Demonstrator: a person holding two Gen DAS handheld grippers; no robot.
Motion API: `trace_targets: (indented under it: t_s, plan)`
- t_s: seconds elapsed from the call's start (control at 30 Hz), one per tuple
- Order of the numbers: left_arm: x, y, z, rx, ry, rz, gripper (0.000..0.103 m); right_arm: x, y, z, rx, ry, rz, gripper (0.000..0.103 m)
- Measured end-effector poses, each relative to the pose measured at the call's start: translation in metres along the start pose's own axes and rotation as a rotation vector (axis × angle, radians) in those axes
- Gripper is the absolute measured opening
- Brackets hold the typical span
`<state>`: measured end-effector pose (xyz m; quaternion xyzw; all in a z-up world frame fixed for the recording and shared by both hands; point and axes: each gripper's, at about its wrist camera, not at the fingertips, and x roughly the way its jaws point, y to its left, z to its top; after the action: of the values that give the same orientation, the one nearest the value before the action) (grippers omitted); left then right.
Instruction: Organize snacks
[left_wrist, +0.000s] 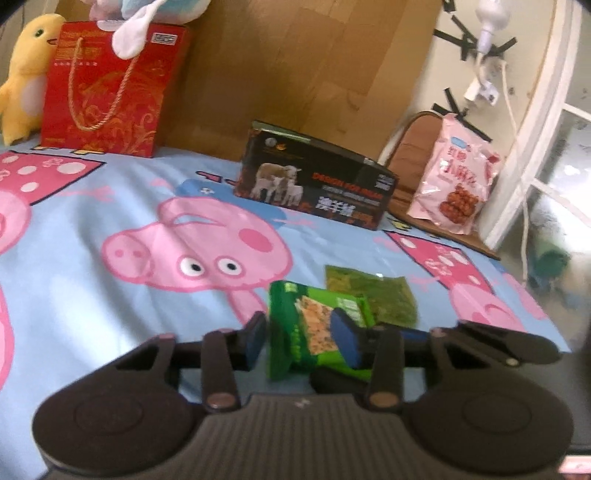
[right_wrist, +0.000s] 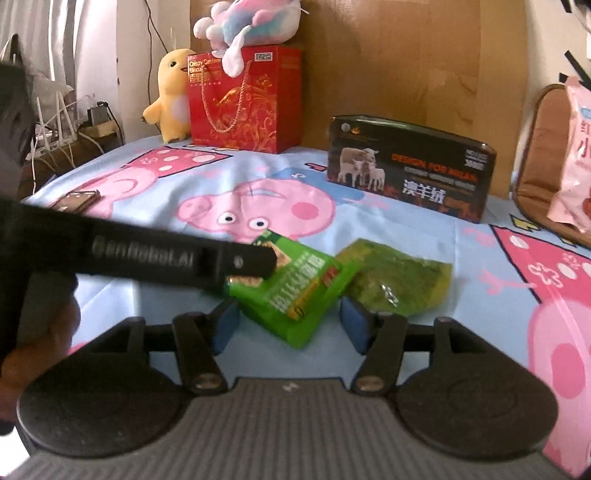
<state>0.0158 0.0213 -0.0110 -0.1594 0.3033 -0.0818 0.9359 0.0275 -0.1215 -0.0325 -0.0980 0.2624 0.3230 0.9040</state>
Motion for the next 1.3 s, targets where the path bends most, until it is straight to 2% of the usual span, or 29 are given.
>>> trace_targets:
  t_s: [0.27,0.57,0.6,0.73,0.97,1.03,1.13,1.3]
  plan:
    - [-0.0031,-0.0025,-0.0039,0.024,-0.008,-0.01,0.035,-0.0036,-0.0018,-0.0017,0.017,-0.007,0.012,0.062]
    - [-0.0051,-0.0071,-0.0066,0.053,-0.029,0.02,0.037,-0.0047,-0.002,-0.0021,0.014,-0.005,0.015,0.064]
    - [-0.0052,-0.0063,-0.0065,0.048,-0.029,0.018,0.037,-0.0044,-0.0011,-0.0019,0.011,-0.003,0.01,0.065]
    - [-0.005,-0.0039,-0.0068,0.029,-0.029,0.015,0.038,-0.003,-0.0002,-0.002,0.016,0.007,-0.027,0.082]
    - [-0.0048,-0.0024,-0.0076,0.011,-0.033,0.023,0.043,-0.0027,-0.0001,-0.0027,0.016,0.011,-0.034,0.085]
    - [-0.0048,-0.0015,-0.0078,0.003,-0.034,0.024,0.044,-0.0028,0.0,-0.0028,0.016,0.017,-0.023,0.094]
    - [-0.0047,-0.0009,-0.0081,-0.009,-0.031,0.028,0.046,-0.0026,-0.0018,-0.0025,0.015,0.027,0.01,0.102]
    - [-0.004,-0.0016,-0.0073,0.001,-0.024,0.034,0.049,-0.0026,-0.0044,-0.0032,0.036,0.033,0.02,0.103]
